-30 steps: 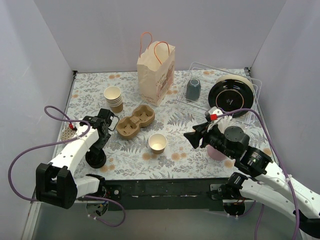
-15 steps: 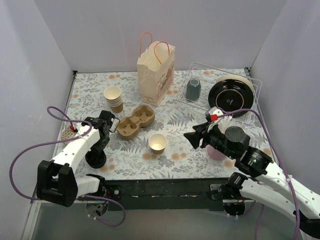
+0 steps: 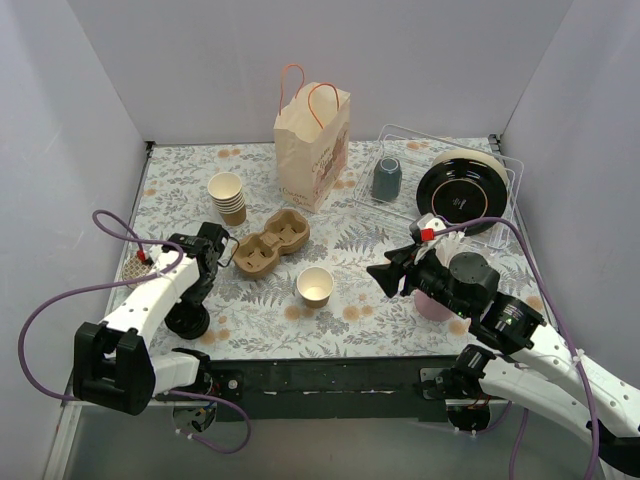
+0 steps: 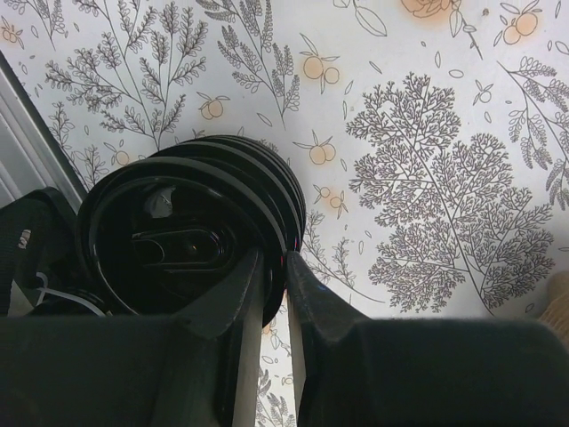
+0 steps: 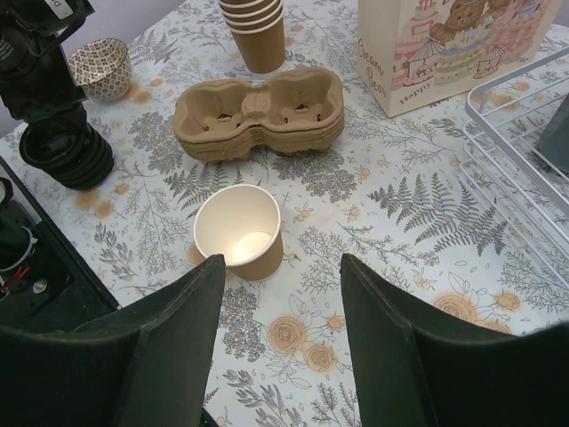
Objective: Pack the takeout coffee
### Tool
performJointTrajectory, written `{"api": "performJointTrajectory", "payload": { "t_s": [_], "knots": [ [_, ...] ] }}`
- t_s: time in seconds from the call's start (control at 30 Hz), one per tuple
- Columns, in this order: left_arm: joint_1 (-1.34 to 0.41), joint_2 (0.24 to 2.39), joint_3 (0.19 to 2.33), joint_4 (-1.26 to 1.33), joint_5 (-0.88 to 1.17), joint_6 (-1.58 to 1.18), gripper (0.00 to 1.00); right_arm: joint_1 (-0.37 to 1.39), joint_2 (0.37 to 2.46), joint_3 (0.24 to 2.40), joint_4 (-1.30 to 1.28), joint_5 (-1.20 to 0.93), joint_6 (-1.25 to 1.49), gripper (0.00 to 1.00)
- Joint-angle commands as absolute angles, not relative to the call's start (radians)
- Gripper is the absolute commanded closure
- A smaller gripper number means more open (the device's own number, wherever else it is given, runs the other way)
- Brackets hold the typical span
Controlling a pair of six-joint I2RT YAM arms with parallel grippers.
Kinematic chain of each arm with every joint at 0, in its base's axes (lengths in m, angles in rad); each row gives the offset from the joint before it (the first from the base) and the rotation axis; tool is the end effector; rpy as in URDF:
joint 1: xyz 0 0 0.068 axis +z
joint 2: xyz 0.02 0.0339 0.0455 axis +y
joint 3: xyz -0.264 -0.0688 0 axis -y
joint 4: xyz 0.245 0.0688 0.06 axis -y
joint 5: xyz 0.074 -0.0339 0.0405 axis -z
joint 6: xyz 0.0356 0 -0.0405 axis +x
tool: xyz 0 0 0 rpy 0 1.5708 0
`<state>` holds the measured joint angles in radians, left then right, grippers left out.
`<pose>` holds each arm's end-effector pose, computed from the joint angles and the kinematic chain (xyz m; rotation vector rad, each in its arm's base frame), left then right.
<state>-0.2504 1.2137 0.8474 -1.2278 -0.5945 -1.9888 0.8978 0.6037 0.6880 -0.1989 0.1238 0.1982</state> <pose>0.1750 -0.0242 0.2257 -1.9734 1.6797 0.3733 0.0972 0.1148 0.3313 -0.5041 1.6614 0.7134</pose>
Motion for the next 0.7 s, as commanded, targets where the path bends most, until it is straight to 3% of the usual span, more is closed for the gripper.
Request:
{"api": "performJointTrajectory", "payload": {
  "t_s": [0.0, 0.3, 0.5, 0.67],
  "knots": [
    [-0.244, 1.177, 0.891, -1.247, -0.663, -2.094, 0.98, 0.897, 0.597, 0.681, -0.141, 0.115, 0.19, 0.37],
    [-0.245, 1.14, 1.005, -1.265, -0.654, -1.99, 1.0, 0.897, 0.621, 0.68, -0.118, 0.075, 0.195, 0.37],
    [-0.245, 1.095, 1.106, -1.224, -0.496, -1.847, 1.0, 0.897, 0.632, 0.644, 0.069, 0.006, 0.144, 0.36],
    [-0.247, 0.979, 1.128, -1.022, -0.266, -1.619, 1.0, 0.897, 0.663, 0.635, 0.284, -0.103, 0.118, 0.38]
  ]
}}
